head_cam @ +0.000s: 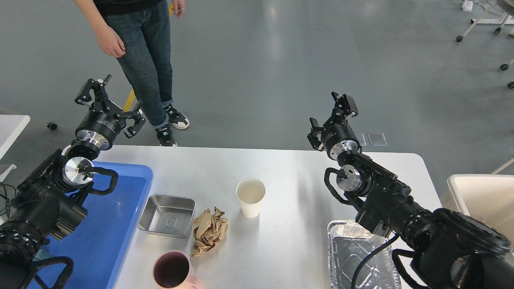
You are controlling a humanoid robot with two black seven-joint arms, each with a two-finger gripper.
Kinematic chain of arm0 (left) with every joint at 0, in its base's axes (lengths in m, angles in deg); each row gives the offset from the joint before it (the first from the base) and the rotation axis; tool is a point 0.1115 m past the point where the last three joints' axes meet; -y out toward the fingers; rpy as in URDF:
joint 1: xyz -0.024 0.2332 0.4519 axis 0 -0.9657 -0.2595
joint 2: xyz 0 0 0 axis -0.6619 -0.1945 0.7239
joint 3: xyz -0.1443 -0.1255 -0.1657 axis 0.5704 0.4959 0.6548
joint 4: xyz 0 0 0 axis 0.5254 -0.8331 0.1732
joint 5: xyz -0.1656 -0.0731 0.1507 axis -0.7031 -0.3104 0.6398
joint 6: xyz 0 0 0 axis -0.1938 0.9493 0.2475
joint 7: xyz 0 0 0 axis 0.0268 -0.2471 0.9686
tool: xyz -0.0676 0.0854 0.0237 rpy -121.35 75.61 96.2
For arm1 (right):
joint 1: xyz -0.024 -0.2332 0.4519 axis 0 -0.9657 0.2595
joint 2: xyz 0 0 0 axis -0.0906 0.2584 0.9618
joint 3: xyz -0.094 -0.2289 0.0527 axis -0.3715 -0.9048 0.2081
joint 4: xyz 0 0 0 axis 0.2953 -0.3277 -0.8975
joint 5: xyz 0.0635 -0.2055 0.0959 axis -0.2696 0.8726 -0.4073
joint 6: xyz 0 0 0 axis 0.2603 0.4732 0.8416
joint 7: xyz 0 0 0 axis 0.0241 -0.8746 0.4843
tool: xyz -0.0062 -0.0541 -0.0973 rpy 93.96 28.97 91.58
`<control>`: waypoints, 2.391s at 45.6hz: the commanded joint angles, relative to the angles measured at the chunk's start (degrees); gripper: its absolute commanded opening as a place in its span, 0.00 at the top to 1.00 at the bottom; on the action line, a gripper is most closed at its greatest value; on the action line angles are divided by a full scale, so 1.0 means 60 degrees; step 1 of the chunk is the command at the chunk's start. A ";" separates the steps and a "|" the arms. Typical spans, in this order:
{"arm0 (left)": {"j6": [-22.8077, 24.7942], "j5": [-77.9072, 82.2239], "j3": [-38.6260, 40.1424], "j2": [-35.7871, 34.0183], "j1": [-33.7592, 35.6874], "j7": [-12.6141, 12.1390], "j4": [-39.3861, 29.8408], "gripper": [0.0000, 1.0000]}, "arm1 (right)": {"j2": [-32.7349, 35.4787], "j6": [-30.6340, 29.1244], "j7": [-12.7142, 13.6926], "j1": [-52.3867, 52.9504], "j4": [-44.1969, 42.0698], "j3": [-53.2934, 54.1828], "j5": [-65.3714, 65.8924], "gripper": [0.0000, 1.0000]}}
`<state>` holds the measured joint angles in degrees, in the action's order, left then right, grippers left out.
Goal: Tidy desktop
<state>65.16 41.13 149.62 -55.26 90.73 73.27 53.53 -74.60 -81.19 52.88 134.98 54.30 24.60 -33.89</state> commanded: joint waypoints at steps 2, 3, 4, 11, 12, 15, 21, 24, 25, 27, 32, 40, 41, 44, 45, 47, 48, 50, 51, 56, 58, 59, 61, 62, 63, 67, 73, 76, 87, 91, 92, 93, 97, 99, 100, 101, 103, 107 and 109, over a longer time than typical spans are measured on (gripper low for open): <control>-0.0015 0.0117 -0.0097 0.0080 -0.0057 -0.0109 -0.0014 0.02 | 0.0015 0.0000 0.0000 0.0001 -0.0044 -0.0003 0.0000 0.00; -0.0015 0.0132 -0.0156 0.0109 -0.0057 -0.0109 -0.0014 0.02 | 0.0015 0.0000 0.0000 0.0001 -0.0044 -0.0003 0.0000 0.00; -0.0030 0.0132 -0.0243 0.0109 -0.0028 -0.0124 0.0000 0.02 | 0.0015 0.0000 0.0000 0.0001 -0.0044 -0.0003 0.0000 0.00; 0.0058 0.0117 -0.0552 0.0124 0.0001 -0.0110 -0.0014 0.02 | 0.0015 0.0000 0.0000 0.0001 -0.0044 -0.0003 0.0000 0.00; 0.0058 0.0117 -0.0552 0.0124 0.0001 -0.0109 -0.0014 0.02 | 0.0000 0.0000 0.0000 0.0001 -0.0058 -0.0003 0.0000 0.00; 0.0029 0.0117 -0.0537 0.0138 -0.0014 -0.0095 -0.0014 0.02 | 0.0015 0.0000 0.0000 -0.0014 -0.0073 -0.0003 0.0000 0.00; -0.0030 0.0059 -0.0493 0.0256 -0.0014 -0.0007 0.0000 0.02 | 0.0015 0.0073 0.0000 -0.0014 -0.0073 -0.0003 0.0000 0.00; -0.0030 0.0146 -0.0581 0.0299 -0.0028 -0.0007 0.0001 0.02 | 0.0015 0.0102 0.0000 -0.0014 -0.0073 -0.0003 0.0000 0.00; -0.0015 0.0161 -0.0610 0.0300 -0.0043 -0.0007 0.0001 0.02 | 0.0015 0.0117 0.0000 -0.0014 -0.0073 -0.0003 0.0000 0.00; 0.0029 0.0205 -0.0697 0.0314 -0.0072 0.0022 0.0001 0.02 | 0.0015 0.0117 0.0000 -0.0014 -0.0073 -0.0003 0.0000 0.00; 0.0029 0.0995 -0.1021 0.0241 -0.0014 0.0299 -0.0087 0.02 | 0.0015 0.0132 0.0000 -0.0014 -0.0073 -0.0003 0.0000 0.00; -0.0162 0.1889 -0.1312 0.0153 0.0088 0.1181 -0.0131 0.02 | 0.0015 0.0147 0.0000 0.0001 -0.0058 -0.0003 0.0014 0.00; -0.0147 0.2064 -0.1574 0.0168 0.0191 0.0991 -0.0146 0.02 | 0.0000 0.0147 0.0000 0.0001 -0.0058 -0.0003 0.0014 0.00; -0.0234 0.2417 -0.2570 0.0066 0.0586 0.0492 -0.0131 0.02 | 0.0000 0.0190 0.0000 0.0001 -0.0015 -0.0003 0.0014 0.00; -0.0235 0.2461 -0.2791 0.0022 0.0645 0.0433 -0.0131 0.02 | 0.0000 0.0219 0.0000 0.0001 0.0000 -0.0003 0.0014 0.00; -0.0220 0.2461 -0.3172 -0.0095 0.0719 0.0389 -0.0131 0.02 | 0.0000 0.0278 0.0000 0.0001 0.0000 -0.0003 0.0014 0.00; -0.0191 0.2461 -0.3333 -0.0197 0.0733 0.0345 -0.0146 0.02 | 0.0000 0.0293 0.0000 0.0001 0.0015 -0.0003 0.0014 0.00; -0.0162 0.2461 -0.3510 -0.0417 0.0734 0.0301 -0.0161 0.02 | 0.0000 0.0308 0.0000 0.0015 0.0015 -0.0003 0.0014 0.00; -0.0132 0.2461 -0.3525 -0.0505 0.0734 0.0286 -0.0175 0.02 | 0.0000 0.0308 0.0000 0.0016 0.0015 -0.0003 0.0014 0.00; 0.0014 0.2534 -0.3861 -0.1252 0.0675 0.0315 -0.0467 0.02 | 0.0000 0.0308 0.0000 0.0030 0.0029 -0.0017 0.0014 0.00; 0.0131 0.2549 -0.4095 -0.1603 0.0646 0.0359 -0.0672 0.02 | 0.0015 0.0308 0.0000 0.0030 0.0015 -0.0003 0.0014 0.00; 0.0218 0.2564 -0.4271 -0.1793 0.0631 0.0388 -0.0804 0.02 | 0.0015 0.0308 0.0000 0.0030 0.0015 -0.0003 0.0014 0.00; 0.0380 0.2564 -0.4622 -0.2203 0.0587 0.0403 -0.1213 0.02 | 0.0015 0.0308 0.0000 0.0030 0.0029 -0.0003 0.0014 0.00; 0.0424 0.2564 -0.4812 -0.2423 0.0529 0.0432 -0.1447 0.02 | 0.0015 0.0308 0.0000 0.0045 0.0029 -0.0017 0.0014 0.00; 0.0482 0.2564 -0.5003 -0.2657 0.0485 0.0447 -0.1696 0.02 | 0.0015 0.0308 0.0000 0.0045 0.0015 -0.0017 0.0014 0.00; 0.0440 0.2607 -0.5721 -0.3594 0.0236 0.0447 -0.2984 0.02 | 0.0015 0.0308 0.0000 0.0118 0.0015 -0.0003 0.0029 0.00; 0.0015 0.3163 -0.6366 -0.5250 -0.0232 0.0462 -0.4890 0.02 | 0.0015 0.0308 0.0014 0.0147 0.0029 -0.0017 0.0175 0.00; -0.0190 0.3427 -0.6396 -0.5851 -0.0583 0.0447 -0.5578 0.02 | 0.0015 0.0308 0.0029 0.0162 0.0029 -0.0017 0.0176 0.00; -0.0118 0.4438 -0.6411 -0.8794 -0.1434 0.0418 -0.7967 0.02 | 0.0015 0.0308 0.0058 0.0177 0.0029 -0.0017 0.0409 0.00; 0.0116 0.4556 -0.6411 -0.9718 -0.1537 0.0418 -0.8290 0.02 | 0.0015 0.0322 0.0073 0.0264 0.0029 -0.0017 0.0512 0.00; 0.0247 0.4556 -0.6397 -0.9923 -0.1551 0.0418 -0.8348 0.02 | 0.0015 0.0337 0.0073 0.0279 0.0029 -0.0017 0.0527 0.00; 0.0423 0.4556 -0.6396 -1.0128 -0.1552 0.0432 -0.8378 0.02 | 0.0000 0.0351 0.0073 0.0294 0.0029 -0.0017 0.0527 0.00; 0.1359 0.4556 -0.6382 -1.1020 -0.1537 0.0447 -0.8437 0.02 | 0.0000 0.0352 0.0087 0.0323 0.0029 -0.0017 0.0556 0.00; 0.1741 0.4556 -0.6382 -1.1417 -0.1537 0.0447 -0.8437 0.02 | 0.0000 0.0352 0.0088 0.0367 0.0029 -0.0017 0.0556 0.00; 0.1902 0.4556 -0.6382 -1.1593 -0.1537 0.0447 -0.8437 0.02 | 0.0000 0.0352 0.0088 0.0382 0.0029 -0.0017 0.0556 0.00; 0.2078 0.4556 -0.6382 -1.1769 -0.1537 0.0447 -0.8437 0.02 | 0.0000 0.0352 0.0088 0.0382 0.0029 -0.0017 0.0556 0.00; 0.2371 0.4556 -0.6396 -1.2091 -0.1537 0.0447 -0.8437 0.02 | 0.0000 0.0352 0.0088 0.0396 0.0029 -0.0017 0.0556 0.00; 0.2913 0.4658 -0.6396 -1.2707 -0.1537 0.0462 -0.8452 0.02 | 0.0000 0.0352 0.0088 0.0440 0.0029 -0.0017 0.0556 0.00; 0.3090 0.4819 -0.6396 -1.2956 -0.1537 0.0520 -0.8452 0.02 | 0.0015 0.0352 0.0102 0.0440 0.0029 -0.0032 0.0556 0.00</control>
<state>80.14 68.66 111.30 -128.67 81.49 75.96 2.86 -74.60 -79.08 53.41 137.46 54.48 24.50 -30.56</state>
